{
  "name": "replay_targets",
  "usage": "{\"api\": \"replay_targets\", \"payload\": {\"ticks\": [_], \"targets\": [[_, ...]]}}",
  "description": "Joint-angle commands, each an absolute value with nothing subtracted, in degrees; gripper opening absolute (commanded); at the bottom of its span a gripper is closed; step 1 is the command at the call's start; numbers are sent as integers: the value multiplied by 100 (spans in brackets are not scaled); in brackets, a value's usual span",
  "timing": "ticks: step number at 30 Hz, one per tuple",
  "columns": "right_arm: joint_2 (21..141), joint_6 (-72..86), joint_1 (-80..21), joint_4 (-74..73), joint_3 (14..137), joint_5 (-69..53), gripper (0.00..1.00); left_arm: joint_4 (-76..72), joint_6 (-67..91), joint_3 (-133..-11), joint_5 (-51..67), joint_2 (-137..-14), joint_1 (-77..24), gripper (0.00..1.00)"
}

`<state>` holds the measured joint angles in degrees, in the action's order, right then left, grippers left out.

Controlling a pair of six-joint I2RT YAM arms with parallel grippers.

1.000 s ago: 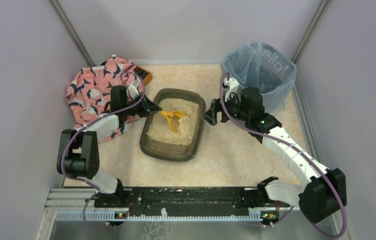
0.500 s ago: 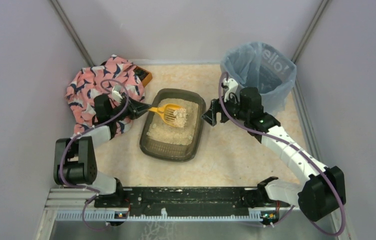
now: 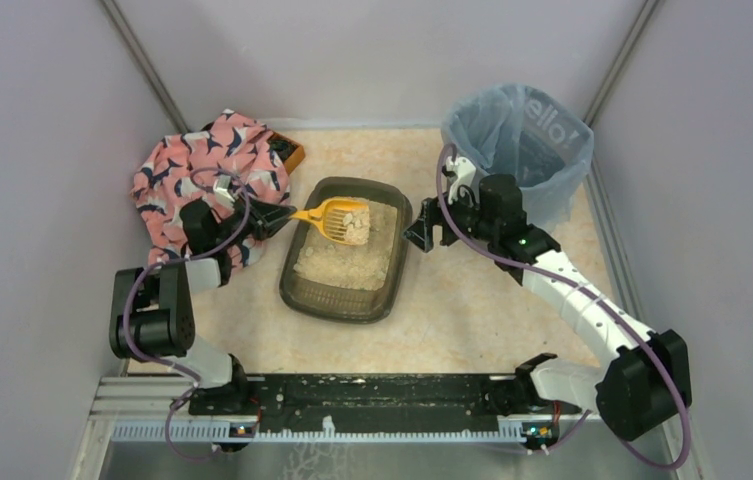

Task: Clean the litter box

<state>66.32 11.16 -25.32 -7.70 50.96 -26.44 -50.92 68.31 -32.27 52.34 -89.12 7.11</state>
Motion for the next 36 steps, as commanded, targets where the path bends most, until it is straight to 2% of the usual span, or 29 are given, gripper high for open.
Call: {"api": "replay_targets", "payload": {"ticks": [1,7,10,15,17,20,23,26,28,33,36], "targets": [[6662,1179,-2496,-440,5074,-2719,83,-5175,6774,-3195,5122,-8837,531,0],[6662,1188,-2497,-457,5057,-2730,83,-5140,6843,-2939,5021,-8586,603,0],[6649,1157,-2500,-524,5103,-2752,83,-4570,6545,-2867,4764,-8334,890,0],[6623,1181,-2496,-406,5069,-2806,83,-5577,7300,-2421,4556,-8246,605,0],[6615,1199,-2500,-335,5030,-2813,83,-5095,7125,-2607,4505,-8212,266,0],[6661,1162,-2496,-414,5087,-2812,83,-5153,7105,-2376,4289,-8196,469,0],[6655,1211,-2496,-272,4996,-2822,83,-6027,7732,-2397,4399,-8507,-223,0],[6726,1186,-2496,-414,5086,-2859,83,-5707,7430,-2048,4013,-8343,314,0],[6627,1203,-2496,-366,5003,-2850,83,-5451,7270,-2120,4262,-8296,594,0],[6687,1180,-2498,-364,5016,-2861,83,-4964,6981,-1983,4007,-7903,541,0],[6665,1225,-2497,-325,5002,-2879,83,-5288,7314,-1888,4478,-7811,563,0]]}}
